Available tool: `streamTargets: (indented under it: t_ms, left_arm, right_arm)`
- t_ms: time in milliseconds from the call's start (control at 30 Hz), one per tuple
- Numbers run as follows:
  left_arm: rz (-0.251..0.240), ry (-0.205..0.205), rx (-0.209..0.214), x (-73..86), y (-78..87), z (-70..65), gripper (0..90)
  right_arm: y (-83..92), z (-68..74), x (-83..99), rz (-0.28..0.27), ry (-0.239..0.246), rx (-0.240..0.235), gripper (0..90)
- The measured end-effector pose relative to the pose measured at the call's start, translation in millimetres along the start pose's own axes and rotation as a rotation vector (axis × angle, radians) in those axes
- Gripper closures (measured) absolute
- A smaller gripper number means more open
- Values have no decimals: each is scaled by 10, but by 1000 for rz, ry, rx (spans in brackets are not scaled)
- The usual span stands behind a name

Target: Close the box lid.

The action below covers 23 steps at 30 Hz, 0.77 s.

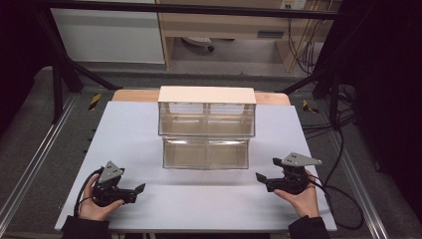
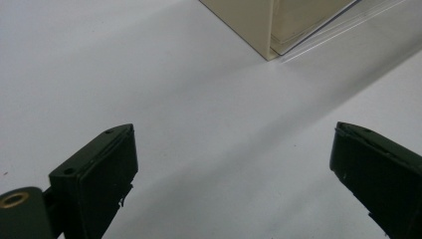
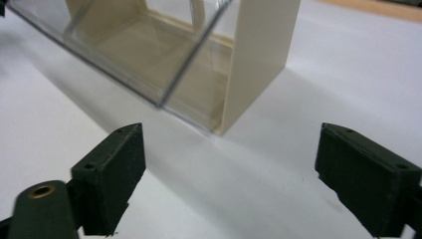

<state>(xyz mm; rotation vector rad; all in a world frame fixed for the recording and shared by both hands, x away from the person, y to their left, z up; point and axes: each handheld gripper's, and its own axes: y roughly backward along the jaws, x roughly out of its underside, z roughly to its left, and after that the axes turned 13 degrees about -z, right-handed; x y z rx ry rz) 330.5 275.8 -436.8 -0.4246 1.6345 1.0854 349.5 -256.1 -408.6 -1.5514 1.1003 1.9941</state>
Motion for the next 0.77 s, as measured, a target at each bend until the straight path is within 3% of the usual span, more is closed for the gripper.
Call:
streamTargets:
  t_ms: [100, 367, 433, 567, 767]
  left_arm:
    - [2, -1, 0, 6, -4, 2, 48]
    - [5, -1, 4, 16, -12, -3, 47]
    - [7, -1, 5, 20, -13, -2, 47]
    - [13, -3, 9, 30, -20, -3, 46]
    - [20, -3, 12, 35, -33, -5, 46]
  right_arm:
    - [4, -54, 113, 24, -32, -4, 87]
    - [71, -150, 281, 48, -50, 11, 9]
    - [75, -161, 311, 60, -26, -2, 7]
    - [58, -163, 352, 101, -7, 19, 7]
    - [70, -170, 374, 95, -10, 8, 7]
